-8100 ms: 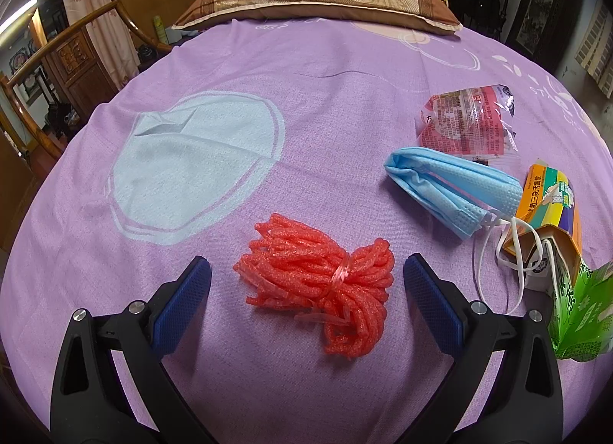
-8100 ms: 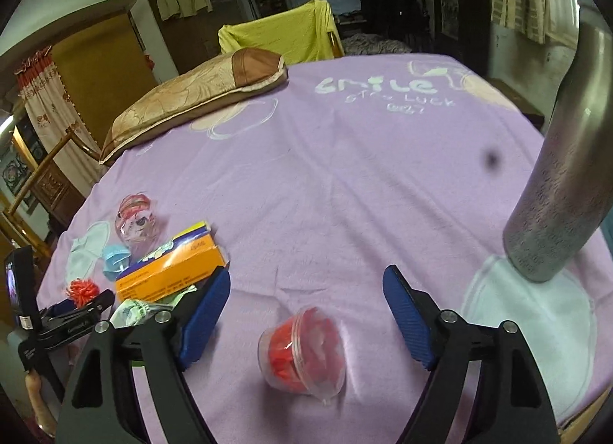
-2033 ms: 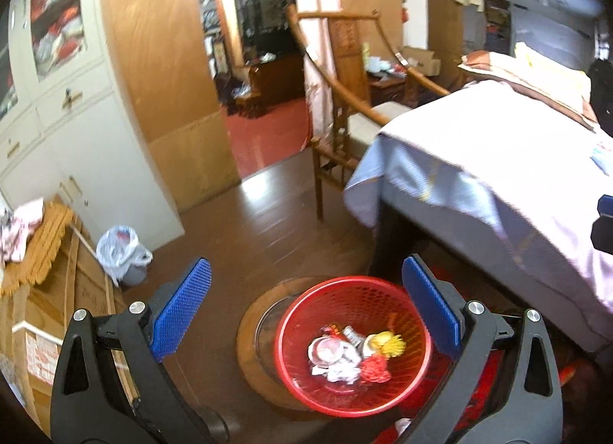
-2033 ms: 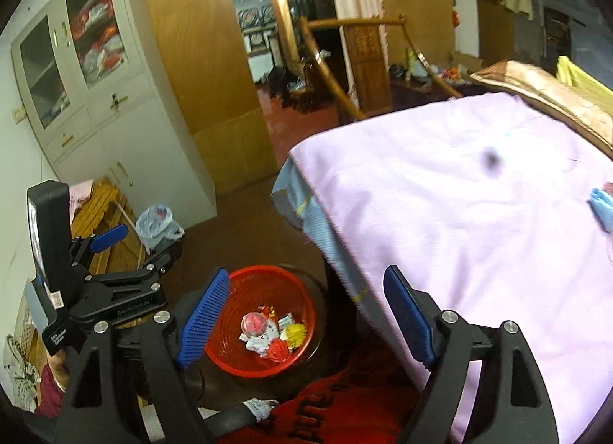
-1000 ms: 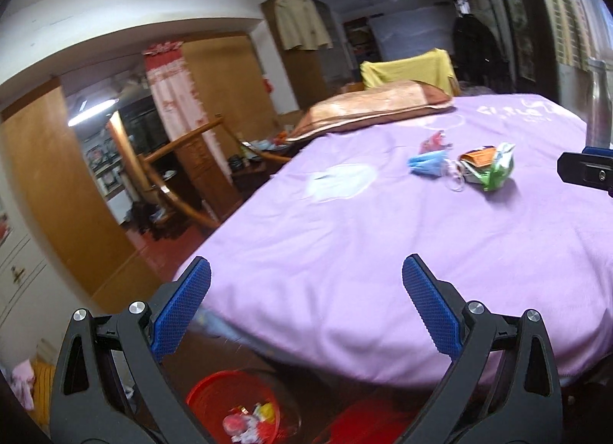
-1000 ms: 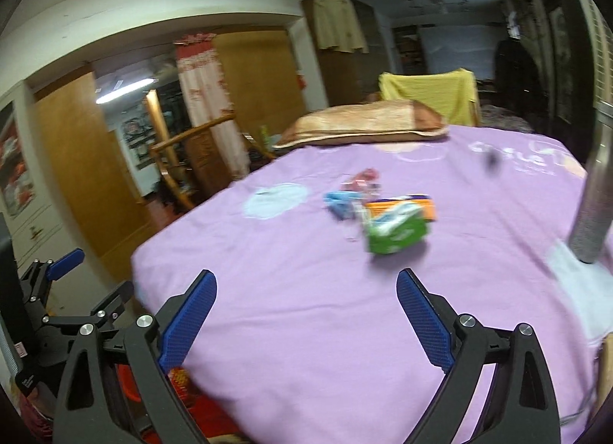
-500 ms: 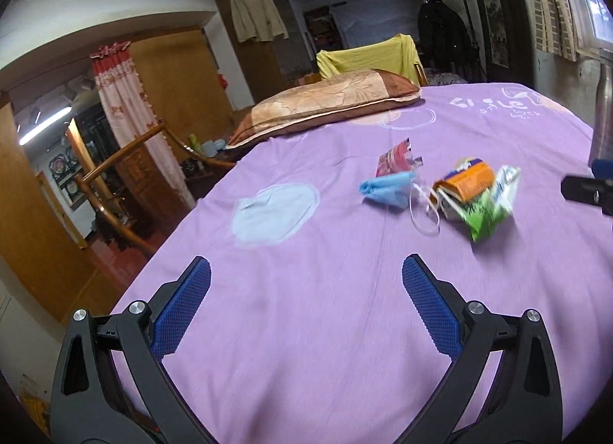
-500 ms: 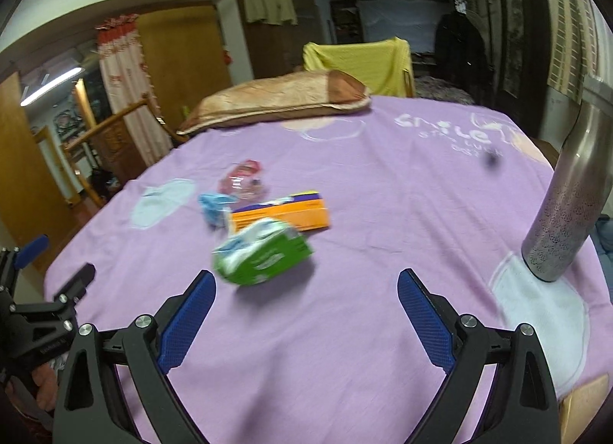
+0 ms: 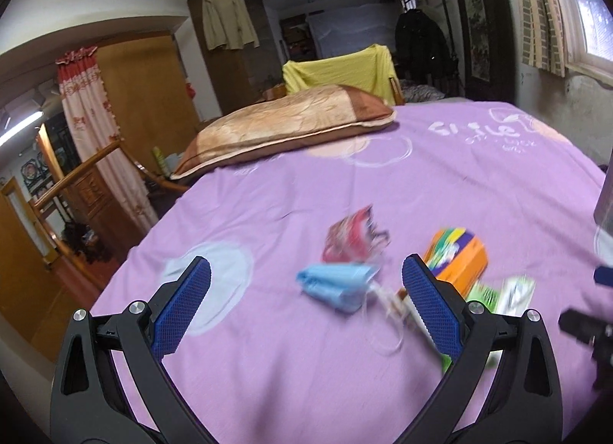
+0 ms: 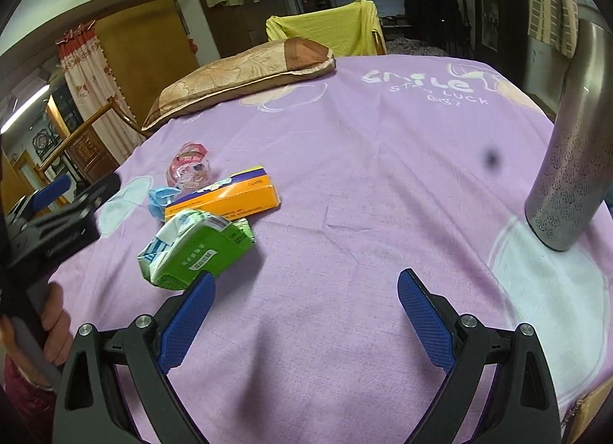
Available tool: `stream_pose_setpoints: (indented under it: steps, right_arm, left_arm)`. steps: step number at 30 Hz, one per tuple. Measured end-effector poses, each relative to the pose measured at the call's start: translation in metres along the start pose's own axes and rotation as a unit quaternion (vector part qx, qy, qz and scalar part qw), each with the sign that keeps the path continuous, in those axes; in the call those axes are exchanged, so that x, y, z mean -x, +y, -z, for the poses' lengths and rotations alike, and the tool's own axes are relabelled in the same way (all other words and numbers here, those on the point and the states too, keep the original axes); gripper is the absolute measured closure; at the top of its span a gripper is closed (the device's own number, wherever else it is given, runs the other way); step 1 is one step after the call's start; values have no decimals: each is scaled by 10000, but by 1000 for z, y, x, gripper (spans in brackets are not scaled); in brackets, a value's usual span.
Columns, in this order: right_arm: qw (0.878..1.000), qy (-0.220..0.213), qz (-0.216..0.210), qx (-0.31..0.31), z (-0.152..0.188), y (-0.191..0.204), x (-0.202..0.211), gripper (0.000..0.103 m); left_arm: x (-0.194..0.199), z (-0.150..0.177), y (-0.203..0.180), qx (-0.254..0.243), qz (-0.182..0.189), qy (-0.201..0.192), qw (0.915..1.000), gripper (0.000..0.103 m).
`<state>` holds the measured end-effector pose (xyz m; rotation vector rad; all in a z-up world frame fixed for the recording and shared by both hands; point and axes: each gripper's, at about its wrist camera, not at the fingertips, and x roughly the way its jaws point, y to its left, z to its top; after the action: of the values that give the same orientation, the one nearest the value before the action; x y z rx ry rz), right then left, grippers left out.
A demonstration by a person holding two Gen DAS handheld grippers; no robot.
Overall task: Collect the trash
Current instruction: 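Move both tools back over the bed toward the remaining trash, then grasp the blue face mask with the left tool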
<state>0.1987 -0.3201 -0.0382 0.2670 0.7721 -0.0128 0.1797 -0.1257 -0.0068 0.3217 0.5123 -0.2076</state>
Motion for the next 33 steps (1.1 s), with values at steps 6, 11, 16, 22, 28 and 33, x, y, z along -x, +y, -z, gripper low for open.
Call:
stream_pose_setpoints:
  steps: [6,11,16,22,28,33]
  right_arm:
    - [10000,-48,18,16,0,3,2,8]
    - [9998,-29,61,173,4,9,3,8]
    - [9992,-29,160,358,6,14,4,8]
    - [9996,63,108,255,7,11,3,8]
    - [9999,27,58,160,7,8,6,8]
    - [9998,16,50,181,8,9,7,8]
  left_arm:
    - [-29,-6,-11,41,106,1,9999,7]
    - [-51,3,-12,-173,-97,297,9994,7]
    - [-74,7,4,-91,-445,714,9964,7]
    - [-85,5,61,966,-511,1015,9888,7]
    - [-75,4,89,1431,-620,778,9847,7]
    - [-71,2,86,1503,278,740,9855,7]
